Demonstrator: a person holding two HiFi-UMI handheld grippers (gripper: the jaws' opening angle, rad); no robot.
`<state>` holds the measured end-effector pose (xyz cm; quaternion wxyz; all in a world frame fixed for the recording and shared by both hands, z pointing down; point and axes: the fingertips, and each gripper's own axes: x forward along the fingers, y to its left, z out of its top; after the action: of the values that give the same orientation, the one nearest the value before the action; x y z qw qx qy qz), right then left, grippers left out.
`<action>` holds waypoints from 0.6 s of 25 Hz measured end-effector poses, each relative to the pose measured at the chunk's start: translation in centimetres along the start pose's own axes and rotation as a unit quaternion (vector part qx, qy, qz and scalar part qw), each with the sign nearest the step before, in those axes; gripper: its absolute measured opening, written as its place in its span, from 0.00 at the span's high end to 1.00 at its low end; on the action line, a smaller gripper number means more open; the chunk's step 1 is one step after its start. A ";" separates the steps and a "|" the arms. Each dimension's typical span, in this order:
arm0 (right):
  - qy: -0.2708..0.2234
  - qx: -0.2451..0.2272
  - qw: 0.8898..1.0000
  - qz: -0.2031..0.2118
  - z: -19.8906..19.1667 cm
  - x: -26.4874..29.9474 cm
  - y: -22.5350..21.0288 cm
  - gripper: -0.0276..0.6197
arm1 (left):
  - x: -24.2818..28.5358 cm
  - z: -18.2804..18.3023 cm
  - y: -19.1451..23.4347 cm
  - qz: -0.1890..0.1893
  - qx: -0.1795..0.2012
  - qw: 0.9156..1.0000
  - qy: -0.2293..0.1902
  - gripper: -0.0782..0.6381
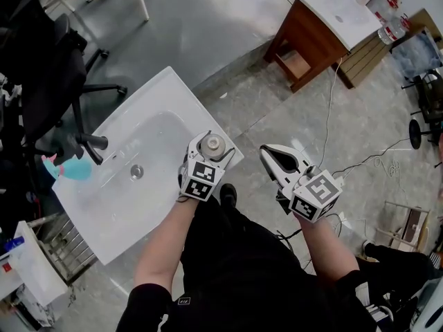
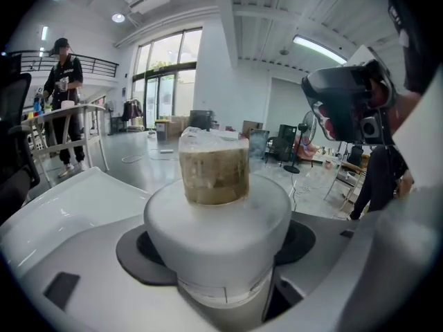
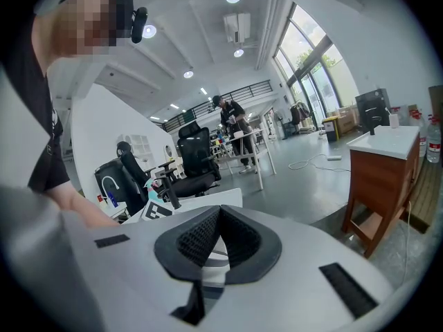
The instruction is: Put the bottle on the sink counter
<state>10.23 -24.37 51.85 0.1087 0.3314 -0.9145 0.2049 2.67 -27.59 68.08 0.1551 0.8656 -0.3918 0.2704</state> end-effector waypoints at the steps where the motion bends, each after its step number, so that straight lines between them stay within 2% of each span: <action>1: -0.001 0.000 1.000 0.001 0.1 0.0 0.1 0.94 | -0.1 0.0 0.0 0.003 0.005 1.000 0.003 0.42; 15: -0.022 0.012 1.000 -0.003 0.5 -1.4 0.2 0.94 | -0.6 -1.1 -0.9 0.004 0.010 0.998 0.055 0.42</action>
<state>11.12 -23.64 50.86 0.0854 0.3393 -0.9133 0.2085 2.61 -26.09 68.59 0.1665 0.8495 -0.3834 0.3220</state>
